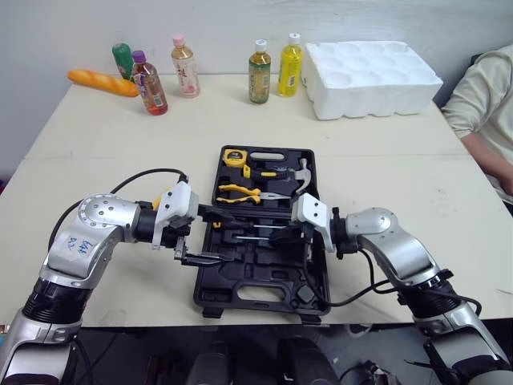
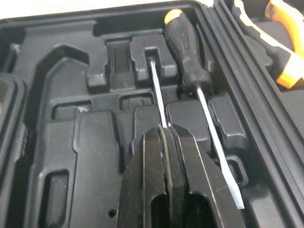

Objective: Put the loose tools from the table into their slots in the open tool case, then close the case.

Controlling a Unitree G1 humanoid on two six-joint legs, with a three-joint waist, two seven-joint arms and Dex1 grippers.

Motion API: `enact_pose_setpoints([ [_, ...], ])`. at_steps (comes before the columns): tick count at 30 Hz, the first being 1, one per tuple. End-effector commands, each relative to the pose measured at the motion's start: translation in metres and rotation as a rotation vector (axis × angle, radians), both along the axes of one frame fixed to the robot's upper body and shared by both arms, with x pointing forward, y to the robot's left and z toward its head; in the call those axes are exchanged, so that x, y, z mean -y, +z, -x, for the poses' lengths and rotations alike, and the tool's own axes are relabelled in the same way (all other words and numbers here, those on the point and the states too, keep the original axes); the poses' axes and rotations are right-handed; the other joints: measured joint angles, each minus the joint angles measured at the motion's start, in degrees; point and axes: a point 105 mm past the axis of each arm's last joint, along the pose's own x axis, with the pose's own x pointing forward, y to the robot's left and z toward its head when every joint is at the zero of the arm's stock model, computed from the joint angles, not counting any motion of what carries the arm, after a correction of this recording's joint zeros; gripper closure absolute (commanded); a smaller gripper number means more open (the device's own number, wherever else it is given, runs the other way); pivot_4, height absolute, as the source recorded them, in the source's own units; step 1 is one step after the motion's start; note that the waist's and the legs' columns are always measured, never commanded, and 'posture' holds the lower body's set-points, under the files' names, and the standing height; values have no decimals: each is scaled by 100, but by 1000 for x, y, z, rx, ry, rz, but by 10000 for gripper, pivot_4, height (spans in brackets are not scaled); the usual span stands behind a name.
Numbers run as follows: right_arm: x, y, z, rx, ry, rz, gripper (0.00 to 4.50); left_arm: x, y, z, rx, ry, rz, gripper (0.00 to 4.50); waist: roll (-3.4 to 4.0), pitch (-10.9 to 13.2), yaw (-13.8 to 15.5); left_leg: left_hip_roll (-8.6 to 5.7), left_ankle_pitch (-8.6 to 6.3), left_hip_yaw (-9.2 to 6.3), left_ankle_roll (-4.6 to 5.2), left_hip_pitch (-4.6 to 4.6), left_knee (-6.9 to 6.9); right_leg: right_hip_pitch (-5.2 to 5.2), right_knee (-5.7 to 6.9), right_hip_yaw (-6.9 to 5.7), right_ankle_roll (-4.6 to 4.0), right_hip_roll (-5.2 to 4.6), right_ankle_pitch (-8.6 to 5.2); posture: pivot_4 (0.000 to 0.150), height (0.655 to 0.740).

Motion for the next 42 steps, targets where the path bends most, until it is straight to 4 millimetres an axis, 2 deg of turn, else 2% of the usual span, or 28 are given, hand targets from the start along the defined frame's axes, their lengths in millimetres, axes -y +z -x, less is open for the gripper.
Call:
enact_pose_setpoints([
  [1, 21, -50, 2, -134, -127, 145, 44490, 3, 3, 0, 34, -6, 3, 0, -4, -2, 1, 0, -4, -1, 5, 19, -4, 20, -5, 0, -1, 0, 0, 1500, 7400],
  [3, 18, -43, 2, -121, -124, 102, 44490, 2, 2, 0, 30, 2, 7, 0, -11, -17, 0, 1, -25, -3, 22, 88, -35, 87, -39, -2, -3, -2, -1, 1500, 7400],
  [7, 9, -1, 3, -8, -92, -59, 44490, -2, 0, -2, 18, 75, 46, 0, -13, -19, 3, 1, -27, -7, 17, 83, -43, 81, -45, -4, -3, -4, -1, 1500, 7400],
  [10, 27, 39, 4, 47, -162, -181, 44490, -13, 2, -3, -30, 226, 180, 0, 0, -2, 7, 1, -25, -10, 13, 58, -43, 65, -53, -8, -2, -5, -1, 1500, 7400],
  [13, 60, 63, 19, 33, -215, -231, 34939, -39, -6, 10, -102, 381, 245, 0, 14, 12, 8, 1, -14, -10, -6, 40, -40, 57, -47, -10, 2, -6, 1, 1500, 7400],
  [14, 74, 68, 25, 24, -237, -230, 29908, -50, -8, 15, -123, 443, 264, 0, 15, 13, 6, 1, -14, -10, -5, 39, -42, 57, -52, -10, 2, -6, 1, 1500, 7400],
  [16, 113, 73, 35, 5, -337, -196, 20560, -86, -13, 23, -154, 635, 322, 0, 16, 15, 10, 3, -19, -12, -3, 39, -54, 61, -71, -12, 2, -5, 1, 1500, 7400],
  [20, 165, 75, 49, -19, -486, -137, 885, -141, -22, 35, -162, 915, 366, 0, 17, 17, 23, 6, -46, -17, 35, 41, -59, 74, -115, -19, 1, -4, 0, 1500, 7400],
  [23, 225, 68, 65, -44, -664, -35, 372, -209, -30, 62, -135, 1197, 336, 0, 18, 18, 23, 5, -48, -16, 39, 57, -58, 88, -113, -17, 3, -7, 1, 1500, 7400],
  [25, 254, 65, 76, -57, -748, 16, 372, -243, -34, 81, -114, 1325, 282, 0, 19, 19, 4, 5, -50, -13, 40, 62, -60, 90, -116, -14, 1, -8, 0, 1500, 7400],
  [28, 291, 66, 85, -47, -862, 57, 372, -276, -38, 102, -93, 1439, 208, 0, 23, 21, 7, 7, -53, -10, 39, 63, -63, 85, -120, -10, -12, -11, -4, 1500, 7400],
  [31, 318, 68, 90, -25, -939, 81, 372, -296, -38, 110, -74, 1506, 187, 0, 34, 22, 11, 7, -60, -6, 28, 62, -72, 82, -134, -5, -52, -16, -15, 1500, 7400],
  [33, 333, 69, 91, -14, -973, 93, 372, -304, -38, 112, -66, 1528, 186, 0, 36, 23, 20, 7, -66, -4, 17, 58, -79, 80, -143, -5, -51, -18, -14, 1500, 7400],
  [36, 338, 72, 86, 8, -974, 88, 372, -301, -38, 108, -61, 1498, 174, 0, 39, 24, 1, 7, -69, 2, 28, 57, -90, 74, -149, -5, -30, -19, -2, 1500, 7400],
  [42, 312, 82, 59, 26, -856, 44, 372, -276, -34, 86, -44, 1394, 151, 0, 53, 28, -38, 8, -60, 7, 28, 64, -123, 66, -152, -4, -24, -17, 1, 1500, 7400],
])
